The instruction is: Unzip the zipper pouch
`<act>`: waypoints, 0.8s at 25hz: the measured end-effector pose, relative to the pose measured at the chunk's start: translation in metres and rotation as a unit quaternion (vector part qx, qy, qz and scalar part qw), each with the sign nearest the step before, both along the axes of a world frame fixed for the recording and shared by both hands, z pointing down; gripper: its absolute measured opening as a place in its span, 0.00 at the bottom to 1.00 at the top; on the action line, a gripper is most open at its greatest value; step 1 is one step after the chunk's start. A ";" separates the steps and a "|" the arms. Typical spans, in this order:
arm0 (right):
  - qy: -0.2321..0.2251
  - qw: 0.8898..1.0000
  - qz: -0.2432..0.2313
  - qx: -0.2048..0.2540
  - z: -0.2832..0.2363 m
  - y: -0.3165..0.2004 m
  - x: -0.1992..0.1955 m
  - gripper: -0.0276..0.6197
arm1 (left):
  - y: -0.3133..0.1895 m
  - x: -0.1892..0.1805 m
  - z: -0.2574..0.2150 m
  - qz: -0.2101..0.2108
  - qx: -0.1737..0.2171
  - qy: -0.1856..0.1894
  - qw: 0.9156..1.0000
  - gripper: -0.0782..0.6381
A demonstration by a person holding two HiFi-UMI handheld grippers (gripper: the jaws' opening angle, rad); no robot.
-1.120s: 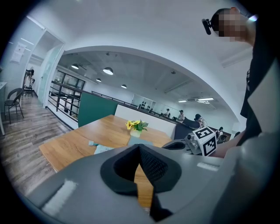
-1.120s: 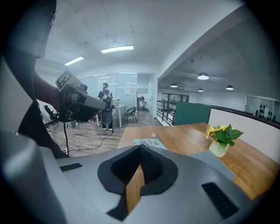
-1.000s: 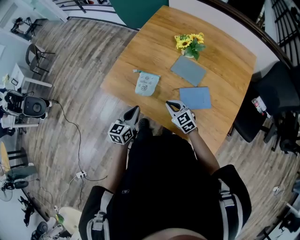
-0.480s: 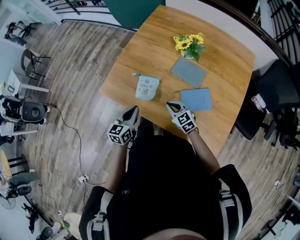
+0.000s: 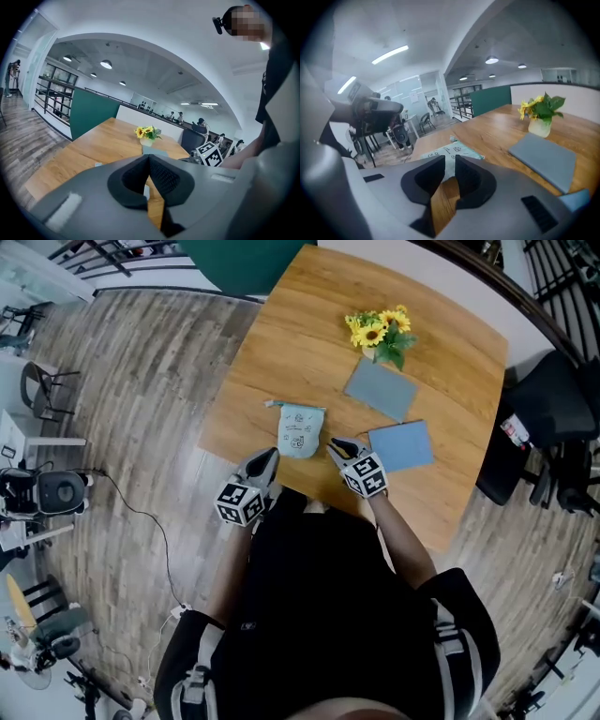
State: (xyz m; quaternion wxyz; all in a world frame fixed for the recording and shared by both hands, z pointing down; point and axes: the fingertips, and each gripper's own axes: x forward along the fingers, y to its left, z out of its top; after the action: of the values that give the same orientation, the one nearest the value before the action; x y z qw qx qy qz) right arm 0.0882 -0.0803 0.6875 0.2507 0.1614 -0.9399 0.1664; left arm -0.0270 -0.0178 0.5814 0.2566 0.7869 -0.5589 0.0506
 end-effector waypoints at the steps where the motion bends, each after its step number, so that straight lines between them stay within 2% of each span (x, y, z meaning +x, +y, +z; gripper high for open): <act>1: -0.011 0.999 0.020 -0.025 0.006 -0.007 -0.006 0.15 | -0.004 -0.005 0.001 0.004 -0.002 0.001 1.000 0.10; 4: -0.027 0.993 0.078 -0.086 0.029 -0.028 -0.019 0.17 | -0.013 -0.022 0.006 0.010 -0.008 0.002 1.000 0.10; 8: -0.026 0.982 0.130 -0.138 0.060 -0.046 -0.033 0.25 | -0.017 -0.045 0.021 0.010 -0.022 0.005 1.000 0.10; 13: -0.026 0.971 0.176 -0.157 0.073 -0.071 -0.042 0.27 | -0.025 -0.068 0.036 0.018 -0.043 0.015 0.999 0.10; 20: -0.018 0.954 0.216 -0.207 0.096 -0.082 -0.045 0.36 | -0.044 -0.071 0.050 0.044 -0.052 0.033 0.997 0.10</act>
State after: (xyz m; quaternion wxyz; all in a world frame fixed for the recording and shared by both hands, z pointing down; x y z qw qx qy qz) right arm 0.0435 -0.1625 0.7840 0.2196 0.3022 -0.8318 0.4106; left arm -0.0977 -0.0617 0.6317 0.3127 0.7976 -0.5117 0.0650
